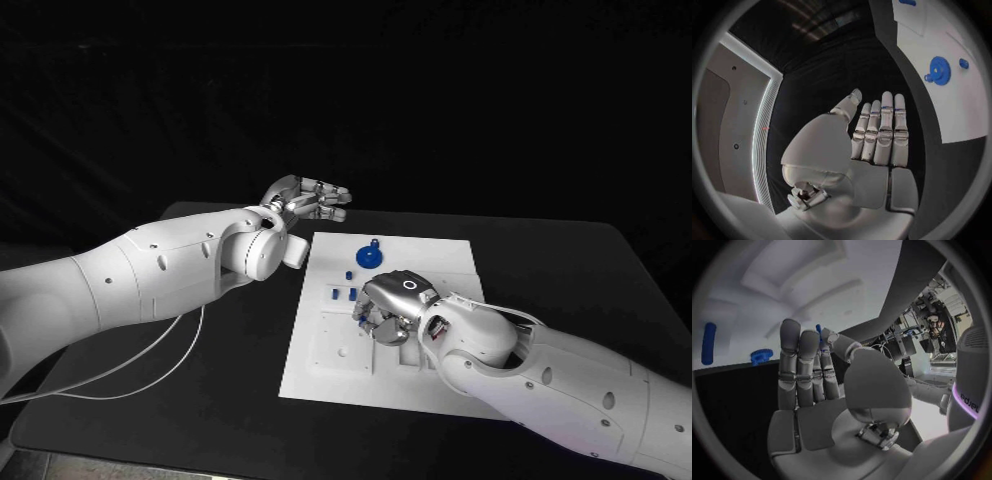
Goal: Assemble the parts on the task board
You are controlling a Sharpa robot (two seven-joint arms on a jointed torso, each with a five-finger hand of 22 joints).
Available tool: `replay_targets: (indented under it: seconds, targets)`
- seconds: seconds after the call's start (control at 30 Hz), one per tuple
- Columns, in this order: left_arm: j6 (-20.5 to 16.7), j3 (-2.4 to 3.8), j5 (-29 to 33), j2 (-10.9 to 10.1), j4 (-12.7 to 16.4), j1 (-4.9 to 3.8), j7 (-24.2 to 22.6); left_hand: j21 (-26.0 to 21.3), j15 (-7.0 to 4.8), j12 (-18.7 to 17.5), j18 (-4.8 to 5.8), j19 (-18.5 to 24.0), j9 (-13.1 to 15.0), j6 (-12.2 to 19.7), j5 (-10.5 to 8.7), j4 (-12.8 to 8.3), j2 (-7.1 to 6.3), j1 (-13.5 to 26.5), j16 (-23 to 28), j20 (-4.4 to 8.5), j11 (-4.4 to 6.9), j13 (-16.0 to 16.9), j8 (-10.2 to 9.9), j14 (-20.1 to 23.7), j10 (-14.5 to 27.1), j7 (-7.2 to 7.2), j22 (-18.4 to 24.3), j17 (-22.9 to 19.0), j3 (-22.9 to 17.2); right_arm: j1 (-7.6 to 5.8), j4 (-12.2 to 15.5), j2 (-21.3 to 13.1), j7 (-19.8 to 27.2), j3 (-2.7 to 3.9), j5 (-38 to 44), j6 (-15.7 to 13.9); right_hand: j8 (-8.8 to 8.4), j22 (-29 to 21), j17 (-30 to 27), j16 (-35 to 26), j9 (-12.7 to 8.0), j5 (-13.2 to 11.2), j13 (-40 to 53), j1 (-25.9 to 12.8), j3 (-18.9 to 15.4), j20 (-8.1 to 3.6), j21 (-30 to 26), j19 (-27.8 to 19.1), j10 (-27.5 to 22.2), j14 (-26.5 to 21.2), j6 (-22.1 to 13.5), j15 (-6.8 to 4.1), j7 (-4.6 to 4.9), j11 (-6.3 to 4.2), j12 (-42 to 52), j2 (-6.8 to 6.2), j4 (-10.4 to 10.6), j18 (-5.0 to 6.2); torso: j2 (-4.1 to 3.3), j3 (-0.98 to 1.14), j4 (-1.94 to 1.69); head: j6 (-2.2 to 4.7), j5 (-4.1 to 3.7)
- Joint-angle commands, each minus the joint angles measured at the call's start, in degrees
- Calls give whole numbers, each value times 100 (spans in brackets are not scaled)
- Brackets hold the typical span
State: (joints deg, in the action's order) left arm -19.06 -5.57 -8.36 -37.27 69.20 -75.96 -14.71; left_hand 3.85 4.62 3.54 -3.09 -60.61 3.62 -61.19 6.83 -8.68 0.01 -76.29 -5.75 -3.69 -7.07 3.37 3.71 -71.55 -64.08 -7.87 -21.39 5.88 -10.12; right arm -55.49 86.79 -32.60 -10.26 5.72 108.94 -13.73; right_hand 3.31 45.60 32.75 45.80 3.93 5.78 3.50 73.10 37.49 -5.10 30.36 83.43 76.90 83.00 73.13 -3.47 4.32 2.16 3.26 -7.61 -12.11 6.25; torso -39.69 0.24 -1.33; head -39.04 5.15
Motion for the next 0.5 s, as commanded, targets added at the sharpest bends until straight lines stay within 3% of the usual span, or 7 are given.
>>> replay_targets:
  seconds: [0.03, 0.5]
  targets:
    - [-9, 6, 29, 16, 8, -10, -56, 28, 13, -5, 57, -25, -4, 18, -6, -8, 17, -54, 35, 7, -8, -4, -13, 6, 43, 12, 5, 5, 25, 19, -8, 12, -4, -8, 141, 88, 34, 4, -5, -19, 9, 36, 9, 21, 7, -14, -13, 15, 91, -6, 38, -48, 6, -79, 14, 42, -13, 98, -1, -4, -2, -17, 21]
    - [18, 6, 29, 22, -8, -10, -46, 28, 15, -5, 58, -25, -4, 19, -12, 4, 20, -51, 35, 4, -9, -4, -13, 9, 47, 11, 24, 4, 29, 79, -27, 39, 41, -41, 148, 136, 34, 31, -13, -20, 9, 46, 9, 16, 8, -14, -36, 21, 91, -5, 37, -48, 6, -79, 15, 45, -20, 98, 1, -2, -1, -70, 76]
